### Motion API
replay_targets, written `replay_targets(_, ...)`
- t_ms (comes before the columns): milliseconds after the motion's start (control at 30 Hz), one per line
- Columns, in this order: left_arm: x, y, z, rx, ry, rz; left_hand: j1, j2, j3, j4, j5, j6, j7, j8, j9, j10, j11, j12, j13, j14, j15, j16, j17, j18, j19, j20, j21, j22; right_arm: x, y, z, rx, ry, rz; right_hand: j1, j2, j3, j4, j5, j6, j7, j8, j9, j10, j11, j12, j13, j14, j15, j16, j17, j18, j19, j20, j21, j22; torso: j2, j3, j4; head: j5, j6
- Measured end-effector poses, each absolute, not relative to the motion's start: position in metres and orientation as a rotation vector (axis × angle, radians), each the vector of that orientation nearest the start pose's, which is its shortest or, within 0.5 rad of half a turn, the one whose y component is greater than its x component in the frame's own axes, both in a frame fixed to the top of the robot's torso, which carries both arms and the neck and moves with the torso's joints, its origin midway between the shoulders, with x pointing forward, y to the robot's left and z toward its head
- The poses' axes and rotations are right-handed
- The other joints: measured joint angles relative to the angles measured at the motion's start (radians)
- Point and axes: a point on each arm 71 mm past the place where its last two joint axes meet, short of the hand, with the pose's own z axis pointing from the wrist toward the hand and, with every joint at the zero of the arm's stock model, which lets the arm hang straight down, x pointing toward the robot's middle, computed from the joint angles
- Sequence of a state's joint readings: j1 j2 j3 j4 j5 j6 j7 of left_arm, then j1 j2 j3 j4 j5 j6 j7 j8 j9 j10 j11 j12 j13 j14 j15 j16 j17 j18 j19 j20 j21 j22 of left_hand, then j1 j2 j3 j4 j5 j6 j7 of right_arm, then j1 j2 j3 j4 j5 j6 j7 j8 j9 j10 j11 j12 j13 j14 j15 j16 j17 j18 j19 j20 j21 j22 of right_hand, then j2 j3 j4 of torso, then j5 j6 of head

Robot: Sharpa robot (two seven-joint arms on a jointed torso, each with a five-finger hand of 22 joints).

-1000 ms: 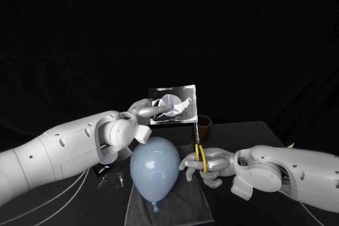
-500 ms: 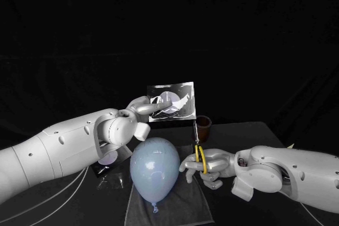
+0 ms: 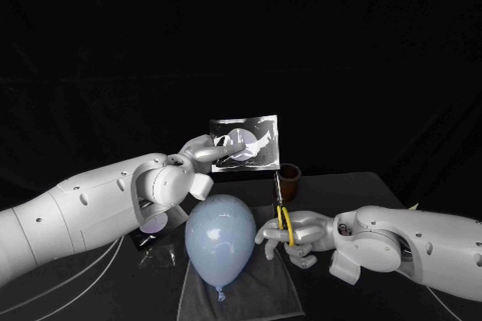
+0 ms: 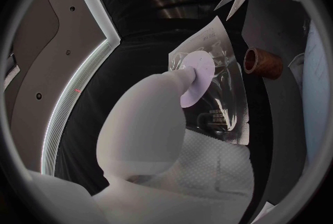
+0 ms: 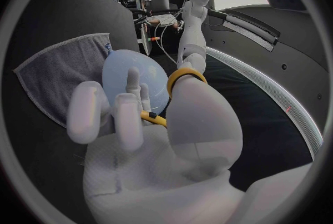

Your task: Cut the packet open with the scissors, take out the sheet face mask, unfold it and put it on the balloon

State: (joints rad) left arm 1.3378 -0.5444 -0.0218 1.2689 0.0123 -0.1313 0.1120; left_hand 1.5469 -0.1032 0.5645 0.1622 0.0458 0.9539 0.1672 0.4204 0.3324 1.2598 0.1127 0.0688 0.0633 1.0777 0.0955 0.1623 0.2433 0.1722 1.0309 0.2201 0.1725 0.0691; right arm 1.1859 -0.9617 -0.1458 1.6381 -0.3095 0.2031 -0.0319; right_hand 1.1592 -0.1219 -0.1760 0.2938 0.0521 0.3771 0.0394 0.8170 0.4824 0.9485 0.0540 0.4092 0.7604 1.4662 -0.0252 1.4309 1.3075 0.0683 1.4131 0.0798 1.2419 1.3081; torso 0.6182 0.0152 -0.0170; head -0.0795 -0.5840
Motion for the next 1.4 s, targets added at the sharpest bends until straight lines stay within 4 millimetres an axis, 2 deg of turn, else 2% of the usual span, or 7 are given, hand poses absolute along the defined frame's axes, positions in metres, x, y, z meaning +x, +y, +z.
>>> replay_targets(100,0.5441,0.1127,-0.1295,-1.044,1.704,-1.647,-0.004,-0.004,0.011,-0.011,0.000,0.000,0.000,0.000,0.000,0.000,0.000,0.000,0.000,0.000,0.000,0.000,0.000,0.000,-0.004,0.004,0.000,0.000,0.4177,-0.2073,-0.2390,0.787,2.335,1.463,0.005,0.005,0.000,0.000,0.000,0.000,0.000,0.000,-0.002,0.000,0.000,0.000,0.000,0.000,0.000,-0.005,0.000,0.000,0.000,0.000,0.000,0.000,0.000,-0.0004,0.0000,0.000,0.000)
replay_targets(333,0.5417,0.1103,-0.1293,-1.028,1.719,-1.654,-0.004,-0.004,0.011,-0.011,0.000,0.000,0.000,0.000,0.000,0.000,0.000,0.000,0.000,0.000,0.000,0.000,0.000,-0.001,-0.004,0.004,0.000,0.000,0.4169,-0.2082,-0.2387,0.787,2.336,1.466,0.001,0.010,0.000,0.000,0.000,-0.006,0.004,0.007,-0.005,0.000,0.000,0.000,-0.002,0.000,0.000,-0.008,0.001,0.000,0.000,0.000,0.000,0.000,0.000,-0.0005,-0.0009,0.002,-0.001)
replay_targets(567,0.5410,0.1104,-0.1295,-1.023,1.728,-1.652,-0.009,-0.009,0.011,-0.011,0.000,0.000,0.000,0.000,0.000,0.000,0.000,0.000,0.000,0.000,0.000,0.000,0.000,-0.001,-0.004,0.004,0.000,0.000,0.4152,-0.2056,-0.2376,0.781,2.337,1.478,0.007,0.025,0.000,0.000,0.000,-0.010,0.003,0.007,-0.015,0.002,-0.002,0.000,-0.006,0.000,0.000,-0.008,0.001,-0.001,0.000,0.000,0.007,-0.001,0.000,0.0001,-0.0007,0.003,-0.002)
replay_targets(767,0.5401,0.1093,-0.1297,-1.020,1.735,-1.653,-0.009,-0.009,0.011,-0.011,0.000,0.000,0.000,-0.001,0.000,0.000,0.000,0.000,0.000,0.000,0.000,0.000,0.001,-0.002,-0.004,0.004,0.000,0.000,0.4162,-0.2072,-0.2360,0.782,2.327,1.481,0.012,0.030,0.000,0.000,0.000,-0.010,0.004,0.007,-0.023,0.002,-0.003,0.000,-0.009,0.000,0.000,-0.008,0.000,-0.001,0.000,0.000,0.007,-0.001,0.000,0.0003,-0.0011,0.003,-0.003)
replay_targets(833,0.5400,0.1092,-0.1298,-1.020,1.737,-1.652,-0.008,-0.008,0.011,-0.011,-0.001,0.000,0.000,-0.001,0.000,0.002,-0.002,0.000,0.000,0.000,0.000,0.000,0.001,-0.002,-0.004,0.004,0.000,0.000,0.4168,-0.2077,-0.2355,0.782,2.323,1.481,0.013,0.040,-0.002,-0.002,0.000,-0.015,0.007,0.007,-0.026,0.001,-0.003,0.000,-0.010,0.000,0.000,-0.008,0.000,-0.001,0.000,0.000,0.007,-0.001,0.000,0.0005,-0.0011,0.003,-0.003)
replay_targets(1300,0.5378,0.1092,-0.1298,-1.018,1.748,-1.654,-0.006,-0.006,0.012,-0.012,0.000,-0.001,-0.001,0.001,0.001,0.004,-0.004,0.000,0.000,0.000,0.000,0.000,0.001,-0.003,-0.004,0.004,0.000,0.000,0.4223,-0.2085,-0.2314,0.774,2.298,1.483,0.022,0.049,-0.017,-0.008,0.000,-0.023,0.009,0.007,-0.046,0.000,-0.004,0.000,-0.016,0.000,0.000,-0.008,0.000,-0.001,-0.001,-0.001,0.011,0.000,0.000,0.0007,-0.0009,0.002,-0.003)
replay_targets(1400,0.5377,0.1093,-0.1299,-1.018,1.749,-1.654,-0.006,-0.006,0.014,-0.014,0.000,-0.001,-0.001,0.001,0.001,0.004,-0.004,0.000,0.000,0.000,0.000,0.000,0.000,-0.003,-0.004,0.004,0.000,0.000,0.4236,-0.2089,-0.2301,0.771,2.293,1.483,0.024,0.058,-0.020,-0.006,0.000,-0.023,0.009,0.007,-0.049,0.001,-0.003,0.000,-0.016,0.000,0.000,-0.008,0.000,-0.001,-0.001,-0.001,0.011,0.000,0.000,0.0006,-0.0007,0.002,-0.003)
